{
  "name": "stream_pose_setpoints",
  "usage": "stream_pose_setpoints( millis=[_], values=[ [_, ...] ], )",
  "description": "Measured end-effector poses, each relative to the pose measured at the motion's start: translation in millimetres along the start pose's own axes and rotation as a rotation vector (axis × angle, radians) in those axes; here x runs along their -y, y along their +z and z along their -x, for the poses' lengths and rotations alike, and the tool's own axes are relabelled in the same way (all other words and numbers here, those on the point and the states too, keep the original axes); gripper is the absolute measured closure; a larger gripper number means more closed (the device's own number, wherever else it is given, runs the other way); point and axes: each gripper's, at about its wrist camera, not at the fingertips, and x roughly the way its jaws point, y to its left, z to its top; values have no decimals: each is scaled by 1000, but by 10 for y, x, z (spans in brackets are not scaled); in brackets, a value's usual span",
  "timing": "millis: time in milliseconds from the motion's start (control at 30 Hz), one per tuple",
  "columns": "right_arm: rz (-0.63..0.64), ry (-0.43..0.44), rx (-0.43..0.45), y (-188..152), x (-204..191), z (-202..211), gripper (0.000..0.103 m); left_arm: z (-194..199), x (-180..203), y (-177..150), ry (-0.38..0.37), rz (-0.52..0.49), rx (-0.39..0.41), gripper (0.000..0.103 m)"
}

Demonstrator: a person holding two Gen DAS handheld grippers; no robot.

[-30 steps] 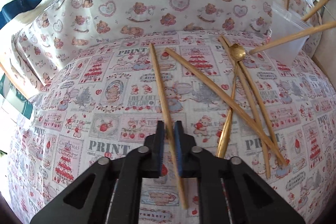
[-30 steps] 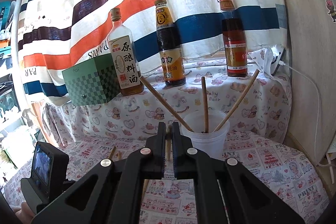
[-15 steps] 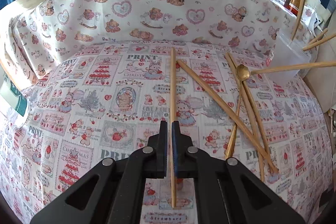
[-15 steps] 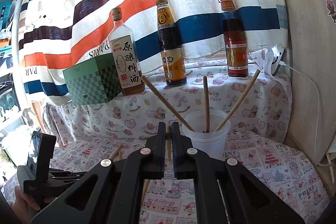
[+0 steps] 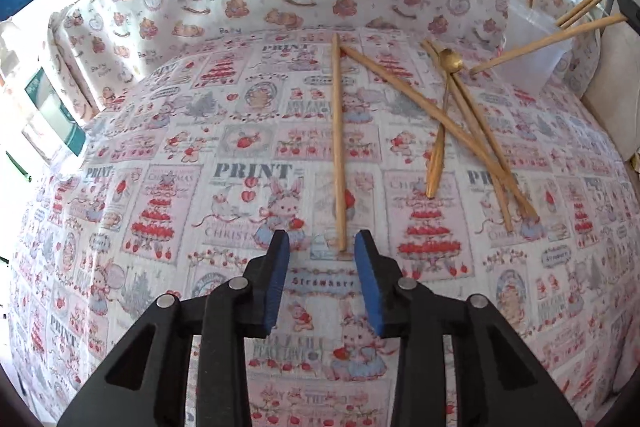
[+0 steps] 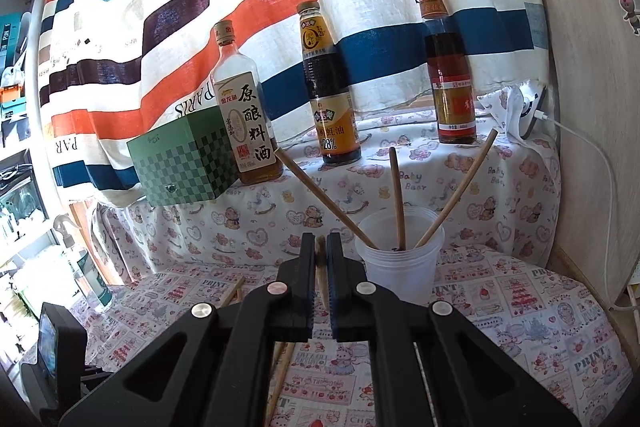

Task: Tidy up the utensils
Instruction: 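Carry the chopstick above the cup with the right tool while the left tool grasps another chopstick, then drop both chopsticks into the clear cup by opening both tools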

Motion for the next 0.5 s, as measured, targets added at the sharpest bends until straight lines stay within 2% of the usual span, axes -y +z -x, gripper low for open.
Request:
stream_pose_setpoints(
  millis=[33,67,100,200,300,500],
  values=[
    [0,4,1,7,1,8,97,3,3,-1,-10,-4,-2,78],
    [1,5,4,10,-3,17,97,6,0,7,-27,-1,-7,93],
    [2,4,7,14,-5,25,97,3,-12,24,-42,7,-15,100],
    [2,2,14,27,6,45,97,75,-44,82,-90,25,32,100],
    [-11,2,14,44,37,47,97,330,-64,182,-69,18,147,100],
    [-21,-1,17,62,80,43,97,972,-155,562,-134,47,330,100]
  ],
)
